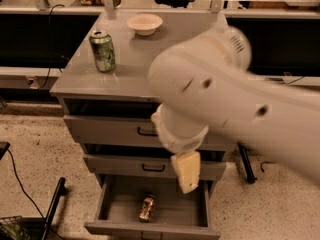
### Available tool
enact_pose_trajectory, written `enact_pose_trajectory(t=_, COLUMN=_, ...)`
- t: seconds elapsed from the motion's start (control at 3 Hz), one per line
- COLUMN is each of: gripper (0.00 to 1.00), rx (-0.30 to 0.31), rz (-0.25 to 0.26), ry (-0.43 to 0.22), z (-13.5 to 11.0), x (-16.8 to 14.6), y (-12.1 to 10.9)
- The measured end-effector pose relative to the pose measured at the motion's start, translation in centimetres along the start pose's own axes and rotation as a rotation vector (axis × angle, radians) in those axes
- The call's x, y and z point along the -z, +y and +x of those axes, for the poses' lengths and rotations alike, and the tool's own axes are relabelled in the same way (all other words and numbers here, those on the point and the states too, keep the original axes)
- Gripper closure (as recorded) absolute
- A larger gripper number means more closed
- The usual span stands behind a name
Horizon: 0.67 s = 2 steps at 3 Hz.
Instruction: Pick orange can from bottom drawer and place on counter
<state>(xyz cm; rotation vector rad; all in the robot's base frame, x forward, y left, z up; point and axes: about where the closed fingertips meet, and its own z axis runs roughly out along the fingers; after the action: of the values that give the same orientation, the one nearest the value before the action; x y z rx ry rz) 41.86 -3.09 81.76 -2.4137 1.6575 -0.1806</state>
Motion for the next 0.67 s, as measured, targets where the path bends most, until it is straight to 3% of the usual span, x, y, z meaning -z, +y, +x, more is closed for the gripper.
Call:
enact_pose_trajectory(t=0.33, gripper=0.0, rx=0.083, rz=0.012, ry=0.003, z=-2.27, x=-3.48, y=1.14)
enact_pose_trajectory(t=0.67, gripper=0.0, rx=0.094, rz=0.009, ry=0.016, z=-2.38, x=-3.57, y=0.74)
